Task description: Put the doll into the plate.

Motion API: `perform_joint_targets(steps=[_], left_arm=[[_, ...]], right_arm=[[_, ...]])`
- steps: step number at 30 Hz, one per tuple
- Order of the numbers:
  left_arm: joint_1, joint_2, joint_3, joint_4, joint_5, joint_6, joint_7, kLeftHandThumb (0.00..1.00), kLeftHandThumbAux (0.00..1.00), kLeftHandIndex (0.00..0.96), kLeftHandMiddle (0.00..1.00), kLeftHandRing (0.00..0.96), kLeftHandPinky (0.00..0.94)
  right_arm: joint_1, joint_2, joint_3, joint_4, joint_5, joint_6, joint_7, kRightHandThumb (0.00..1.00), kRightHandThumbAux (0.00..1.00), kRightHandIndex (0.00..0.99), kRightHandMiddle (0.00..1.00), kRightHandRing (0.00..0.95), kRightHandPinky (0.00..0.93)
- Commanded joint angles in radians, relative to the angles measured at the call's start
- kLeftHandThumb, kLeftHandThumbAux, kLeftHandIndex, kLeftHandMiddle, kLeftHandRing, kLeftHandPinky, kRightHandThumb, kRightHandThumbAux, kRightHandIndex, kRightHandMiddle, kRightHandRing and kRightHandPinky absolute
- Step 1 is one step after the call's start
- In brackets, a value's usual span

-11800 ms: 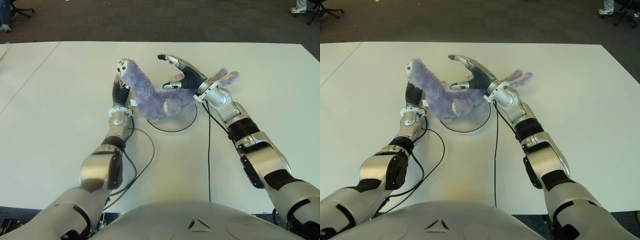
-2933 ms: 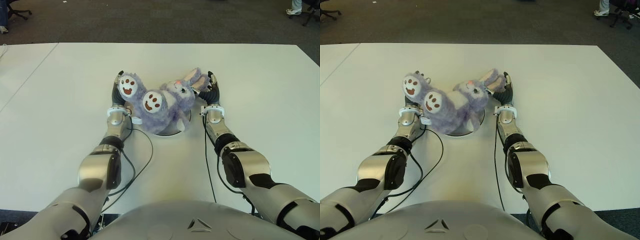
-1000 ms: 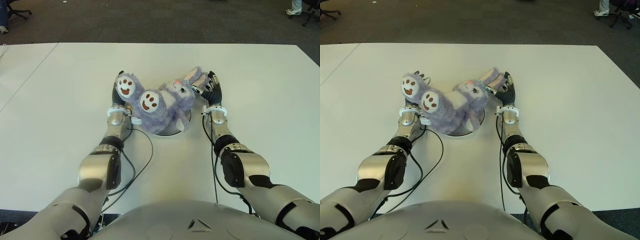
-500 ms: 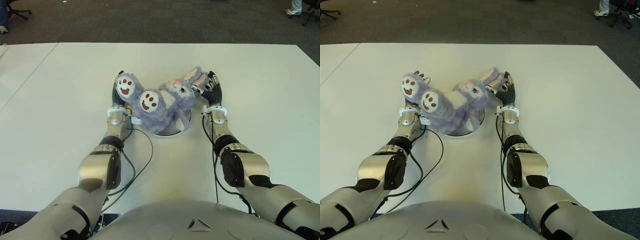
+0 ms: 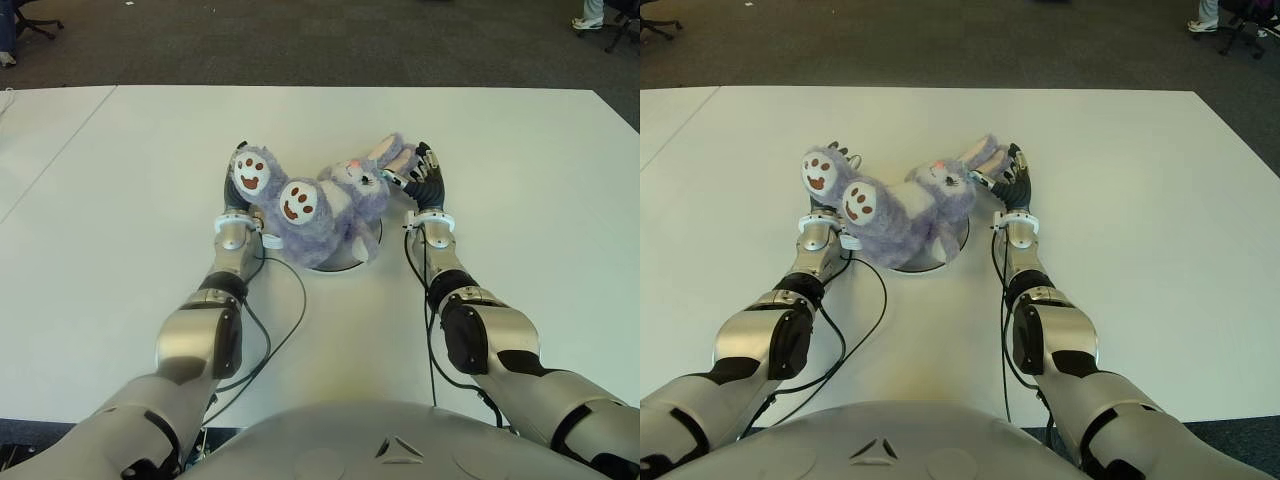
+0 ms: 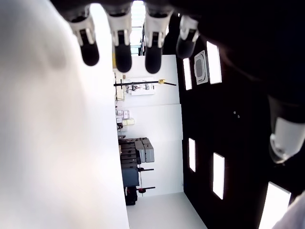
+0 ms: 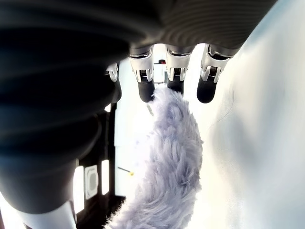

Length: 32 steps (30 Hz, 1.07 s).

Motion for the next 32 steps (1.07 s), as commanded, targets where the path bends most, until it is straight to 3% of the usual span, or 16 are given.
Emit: perform_joint_targets(steps=[1, 13, 26, 32], left_arm=[[0.218, -0.042, -0.008, 0.139, 0.013, 0.134, 0.002, 0.0, 0.515, 0.078, 0.147, 0.128, 0.11], [0.221, -0.043, -0.007, 0.139, 0.014, 0.13, 0.007, 0.0, 0.52, 0.084, 0.144, 0.128, 0.126], [0.222, -0.045, -0.001, 0.138, 0.01, 0.126, 0.021, 0.0, 0.671, 0.09, 0.15, 0.143, 0.133], [0.221, -0.044, -0.008, 0.139, 0.019, 0.131, 0.034, 0.001, 0.684, 0.08, 0.14, 0.136, 0.137]], right_arm=[[0.233, 0.065, -0.013, 0.133, 0.021, 0.107, 0.017, 0.0, 0.827, 0.047, 0.067, 0.064, 0.086], [0.235, 0.064, -0.016, 0.133, 0.023, 0.104, 0.012, 0.0, 0.828, 0.047, 0.061, 0.06, 0.085], [0.231, 0.064, -0.03, 0.133, 0.04, 0.126, 0.031, 0.0, 0.827, 0.047, 0.069, 0.07, 0.102], [0.231, 0.066, -0.037, 0.133, 0.045, 0.125, 0.038, 0.0, 0.838, 0.048, 0.071, 0.073, 0.105]])
